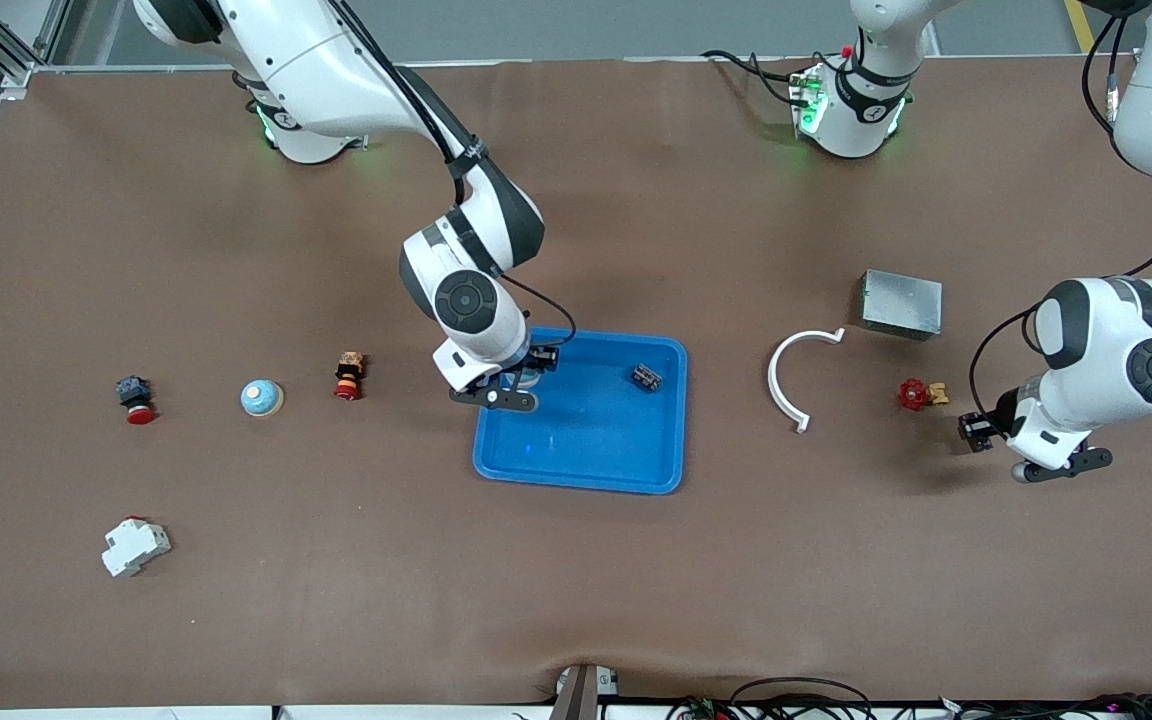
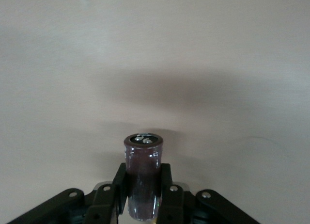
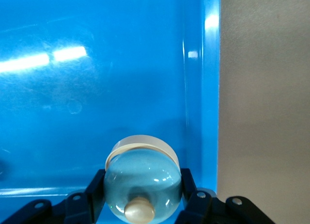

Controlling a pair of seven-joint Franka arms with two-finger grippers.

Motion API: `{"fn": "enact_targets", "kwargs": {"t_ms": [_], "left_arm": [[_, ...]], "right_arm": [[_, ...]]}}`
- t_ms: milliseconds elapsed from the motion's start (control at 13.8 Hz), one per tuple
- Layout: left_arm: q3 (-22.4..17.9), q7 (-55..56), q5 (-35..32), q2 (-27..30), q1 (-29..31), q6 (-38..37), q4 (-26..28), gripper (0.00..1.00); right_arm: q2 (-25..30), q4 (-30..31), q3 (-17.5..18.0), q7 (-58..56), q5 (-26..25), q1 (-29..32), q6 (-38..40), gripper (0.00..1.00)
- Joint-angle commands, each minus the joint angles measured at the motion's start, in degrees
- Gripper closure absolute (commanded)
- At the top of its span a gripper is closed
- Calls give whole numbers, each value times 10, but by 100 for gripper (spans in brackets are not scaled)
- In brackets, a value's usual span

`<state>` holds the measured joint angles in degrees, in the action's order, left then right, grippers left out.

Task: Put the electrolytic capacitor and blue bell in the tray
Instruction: 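Grasp the capacitor with the left gripper while the right gripper carries the bell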

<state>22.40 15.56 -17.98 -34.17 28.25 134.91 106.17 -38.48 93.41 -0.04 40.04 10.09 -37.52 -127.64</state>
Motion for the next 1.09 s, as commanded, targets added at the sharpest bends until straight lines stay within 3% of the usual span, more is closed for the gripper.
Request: {"fn": "enact_targets", "kwargs": {"t_ms": [0, 291, 655, 800, 1018], "left_arm": [[23, 17, -10, 23, -1, -20, 8, 100], [69, 59, -6, 31, -1, -76, -8, 100], [179, 197, -5, 39, -2, -141, -20, 100], [201, 267, -5, 37, -24, -154, -28, 100], [200, 371, -11, 18, -100, -153, -51, 100]], "right_arm": [[-19, -17, -5, 2, 10, -14, -10, 89], [-30, -17, -5, 1, 10, -17, -24, 89], [-38, -18, -5, 1, 9, -20, -24, 87], [-38, -18, -5, 0, 8, -21, -24, 80], [-38, -20, -5, -1, 8, -23, -24, 54]]}}
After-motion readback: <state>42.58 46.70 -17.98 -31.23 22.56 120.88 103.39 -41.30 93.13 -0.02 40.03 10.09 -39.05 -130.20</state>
